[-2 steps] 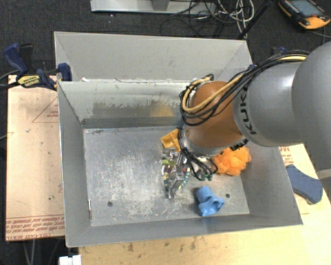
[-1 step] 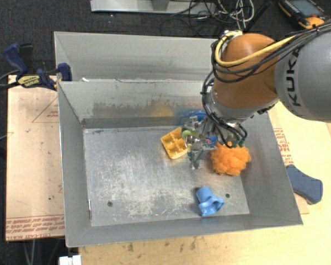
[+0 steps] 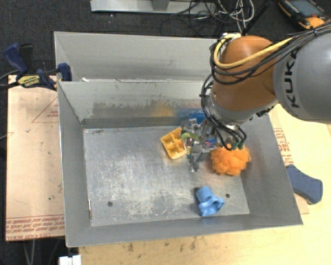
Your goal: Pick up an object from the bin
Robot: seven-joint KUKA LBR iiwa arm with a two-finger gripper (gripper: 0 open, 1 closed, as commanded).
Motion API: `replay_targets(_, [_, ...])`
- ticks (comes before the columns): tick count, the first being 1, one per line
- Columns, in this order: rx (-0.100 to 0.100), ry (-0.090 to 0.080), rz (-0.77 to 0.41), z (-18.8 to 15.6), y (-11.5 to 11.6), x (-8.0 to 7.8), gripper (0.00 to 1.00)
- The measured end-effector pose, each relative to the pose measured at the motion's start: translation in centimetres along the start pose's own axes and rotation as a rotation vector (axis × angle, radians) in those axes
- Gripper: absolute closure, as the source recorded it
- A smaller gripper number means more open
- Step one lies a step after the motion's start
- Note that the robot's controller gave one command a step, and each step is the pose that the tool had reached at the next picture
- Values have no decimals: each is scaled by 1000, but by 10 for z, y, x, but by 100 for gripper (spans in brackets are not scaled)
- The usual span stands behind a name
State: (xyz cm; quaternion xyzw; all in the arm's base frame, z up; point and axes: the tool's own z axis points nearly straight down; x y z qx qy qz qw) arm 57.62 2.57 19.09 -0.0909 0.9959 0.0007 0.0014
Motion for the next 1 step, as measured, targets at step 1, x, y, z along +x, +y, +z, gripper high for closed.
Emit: replay_targets(1, [-2, 7, -53, -36, -9, -1, 100])
